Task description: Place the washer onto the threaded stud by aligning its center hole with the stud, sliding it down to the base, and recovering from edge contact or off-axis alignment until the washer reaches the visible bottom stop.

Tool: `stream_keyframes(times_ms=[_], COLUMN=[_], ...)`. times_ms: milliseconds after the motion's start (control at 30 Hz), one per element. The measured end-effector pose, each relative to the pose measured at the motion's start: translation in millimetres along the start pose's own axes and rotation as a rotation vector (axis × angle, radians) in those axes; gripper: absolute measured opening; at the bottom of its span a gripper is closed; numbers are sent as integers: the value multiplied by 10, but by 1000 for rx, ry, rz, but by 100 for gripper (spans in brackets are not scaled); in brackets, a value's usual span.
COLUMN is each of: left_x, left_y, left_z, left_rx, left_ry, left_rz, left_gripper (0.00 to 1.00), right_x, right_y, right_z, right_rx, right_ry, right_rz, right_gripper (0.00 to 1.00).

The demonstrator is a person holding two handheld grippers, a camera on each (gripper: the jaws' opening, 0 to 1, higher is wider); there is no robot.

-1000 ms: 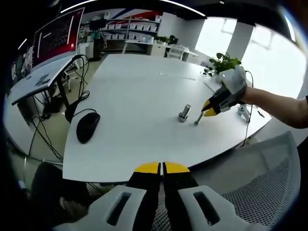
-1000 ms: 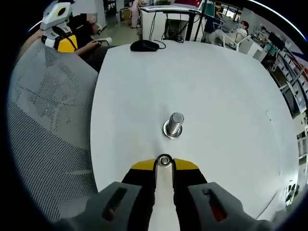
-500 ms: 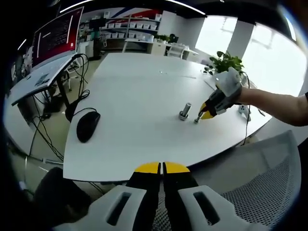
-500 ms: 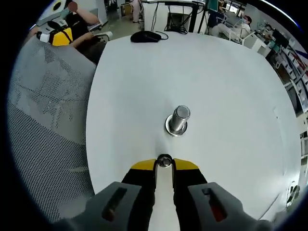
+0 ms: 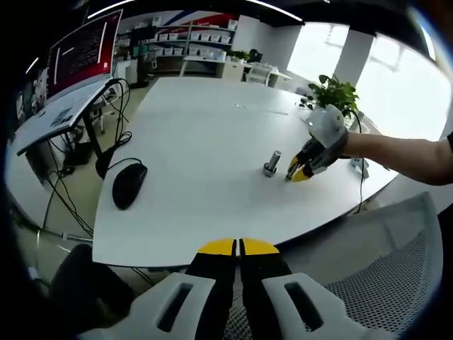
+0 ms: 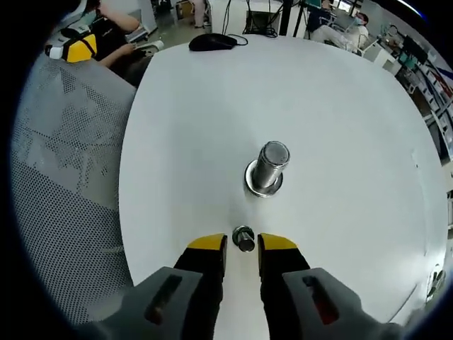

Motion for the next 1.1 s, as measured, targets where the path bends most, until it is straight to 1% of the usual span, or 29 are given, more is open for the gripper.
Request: stream_keyframes(times_ms=[67,133,300,400,500,533,667,767,933,1033,1100], left_x=[-2,-2,-2,-2,-4,-4,-2,-2,-3,-2,-3], left_y=[4,5,3,2,2,2,2,-1,0,-7,-10], left_z=[-1,-3,-1,-1,0,0,2,1,2,5,4], left_rx=[0,-1,0,0,1,2,4,2,2,2,1], left_ry=[1,1,1,1,1,0,-2,-1,-3,-4,-3], left_rz=[0,0,1,1,1,2,2,0,-1,-3,-5], left_gripper=[0,0,0,0,0,0,0,0,0,0,0], right_x=[-20,-46,-146,-201,-243,-251,-272,-282,-290,-307,-320], right_y=[2,3,30,65,140,171,260,308,403,490,534], right_z=[15,34,117,166,261,321,523,637,751,838,863], right_rx=[9,18,92,123,169,193,227,261,300,321,338], right_ry=[8,16,64,94,114,112,88,76,72,60,68], right_rz=[6,8,12,26,53,58,82,94,120,156,170], right_gripper=[25,25,25,25,25,25,25,25,25,25,26])
Point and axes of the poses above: the point that each gripper's makers call its tool centre point, and the gripper's own axes: x roughly forward along the fingers, y roughly to its right, z roughly out of its underside, the point moved 1 cm from there along -x, roughly backward along the fingers, and after that the axes turned 3 degrees about y, right-handed, at the moved point
